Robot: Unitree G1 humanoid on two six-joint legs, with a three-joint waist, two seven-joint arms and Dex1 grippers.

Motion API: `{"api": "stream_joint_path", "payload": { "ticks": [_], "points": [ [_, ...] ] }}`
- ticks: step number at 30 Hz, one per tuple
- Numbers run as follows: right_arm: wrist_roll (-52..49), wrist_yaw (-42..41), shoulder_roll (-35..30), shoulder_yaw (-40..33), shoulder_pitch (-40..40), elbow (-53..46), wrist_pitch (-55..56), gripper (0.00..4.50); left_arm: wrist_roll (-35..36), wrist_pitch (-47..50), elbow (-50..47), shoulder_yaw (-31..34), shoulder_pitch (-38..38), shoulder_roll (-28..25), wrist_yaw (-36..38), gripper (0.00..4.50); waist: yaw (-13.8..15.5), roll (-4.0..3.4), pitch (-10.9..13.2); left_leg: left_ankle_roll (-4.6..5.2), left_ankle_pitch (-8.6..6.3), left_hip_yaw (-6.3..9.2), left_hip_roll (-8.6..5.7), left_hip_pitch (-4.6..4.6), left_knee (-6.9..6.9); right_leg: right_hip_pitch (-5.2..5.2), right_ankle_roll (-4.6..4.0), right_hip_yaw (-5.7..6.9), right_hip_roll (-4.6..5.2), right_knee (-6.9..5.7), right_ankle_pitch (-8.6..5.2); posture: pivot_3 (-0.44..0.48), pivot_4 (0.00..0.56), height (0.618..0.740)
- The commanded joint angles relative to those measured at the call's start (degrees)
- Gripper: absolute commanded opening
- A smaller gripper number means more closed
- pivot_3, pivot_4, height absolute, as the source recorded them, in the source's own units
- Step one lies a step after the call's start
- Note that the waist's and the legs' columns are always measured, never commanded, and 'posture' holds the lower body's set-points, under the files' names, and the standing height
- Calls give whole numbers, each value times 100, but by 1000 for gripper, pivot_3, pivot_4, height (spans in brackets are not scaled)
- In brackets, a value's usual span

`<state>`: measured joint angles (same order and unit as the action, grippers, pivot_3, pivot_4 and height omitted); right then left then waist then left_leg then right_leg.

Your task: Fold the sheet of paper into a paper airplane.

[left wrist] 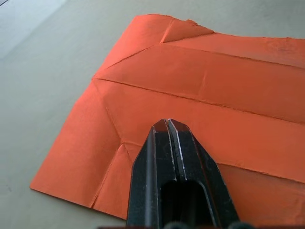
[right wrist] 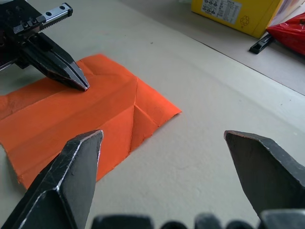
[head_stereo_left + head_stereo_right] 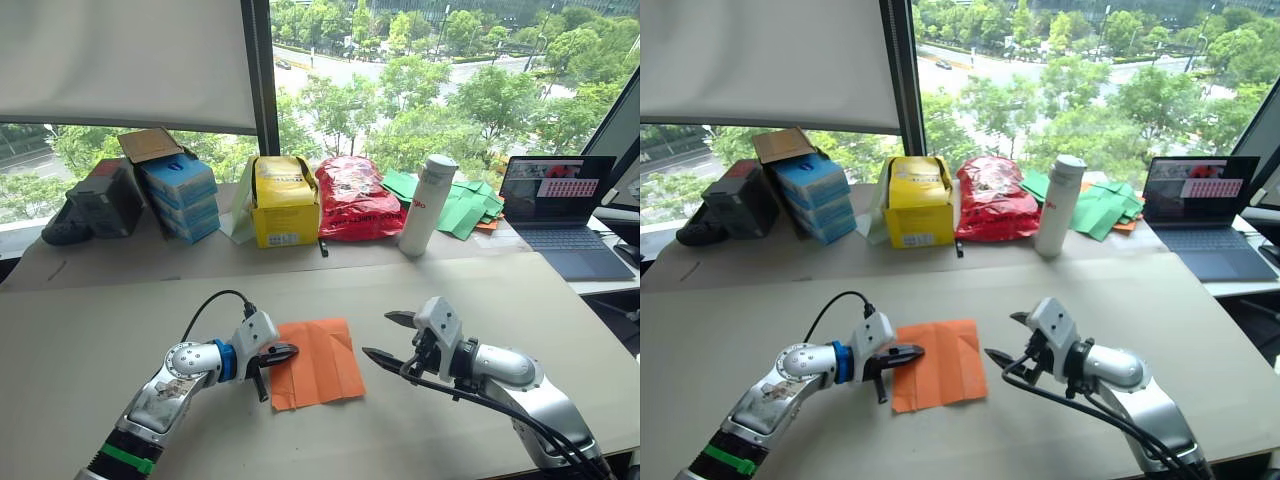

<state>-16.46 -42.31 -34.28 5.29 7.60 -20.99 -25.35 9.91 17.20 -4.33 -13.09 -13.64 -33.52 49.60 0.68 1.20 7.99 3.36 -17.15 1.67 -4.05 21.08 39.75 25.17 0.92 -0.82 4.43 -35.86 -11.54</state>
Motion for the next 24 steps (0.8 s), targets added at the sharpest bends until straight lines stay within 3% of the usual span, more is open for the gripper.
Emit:
{"api": "stream_joint_path", "payload": {
  "ticks": [1, 3, 6, 11, 16, 17, 24],
  "points": [
    [36, -13, -71, 77, 74, -231, -179, 4500, -248, 82, 110, -240, 140, -26, 44, 19, 1, 0, 0, 1, 0, 0, 0, -1, 0, -2, 0, -1, 0, 0, 0, 0, 150, 740],
    [159, -20, -150, 179, 131, -129, -246, 4500, -258, 93, 62, -258, 179, -10, 49, 19, 0, -2, -1, 2, -1, 1, 0, -1, 0, -2, 0, -2, 1, 0, 0, 0, 150, 740],
    [267, -128, -298, 275, 115, -93, -256, 3721, -287, 88, 39, -286, 228, -1, 44, 0, 1, -2, -1, 5, -3, 0, 0, 0, 1, -2, 1, -1, 1, 0, 0, 0, 150, 740],
    [126, -466, -519, 387, -78, -387, -324, 1945, -298, 174, -81, -319, 276, 14, 35, 0, 0, -2, -2, 7, -4, 1, 0, 0, 1, -3, 2, -1, 1, 2, -1, 0, 150, 740],
    [622, -219, -248, 703, 272, 185, 37, 224, -297, 210, -132, -305, 302, 4, 57, 0, -1, -3, -2, 7, -4, 0, 0, -3, 2, -5, 2, -1, 1, 1, -1, 0, 150, 740],
    [711, -206, -196, 767, 346, 312, 125, 45, -295, 219, -140, -303, 303, 3, 60, 0, -1, -3, -3, 6, -4, 0, 0, -3, 2, -4, 2, 0, 0, 0, -1, 0, 150, 740],
    [1262, -307, -150, 1053, 737, 1134, 670, 45, -317, 225, -126, -309, 287, -2, 46, 0, 4, -3, -3, -13, 8, -1, -2, -3, 3, -5, 2, 7, 0, 0, -1, 0, 150, 740]
  ]
}}
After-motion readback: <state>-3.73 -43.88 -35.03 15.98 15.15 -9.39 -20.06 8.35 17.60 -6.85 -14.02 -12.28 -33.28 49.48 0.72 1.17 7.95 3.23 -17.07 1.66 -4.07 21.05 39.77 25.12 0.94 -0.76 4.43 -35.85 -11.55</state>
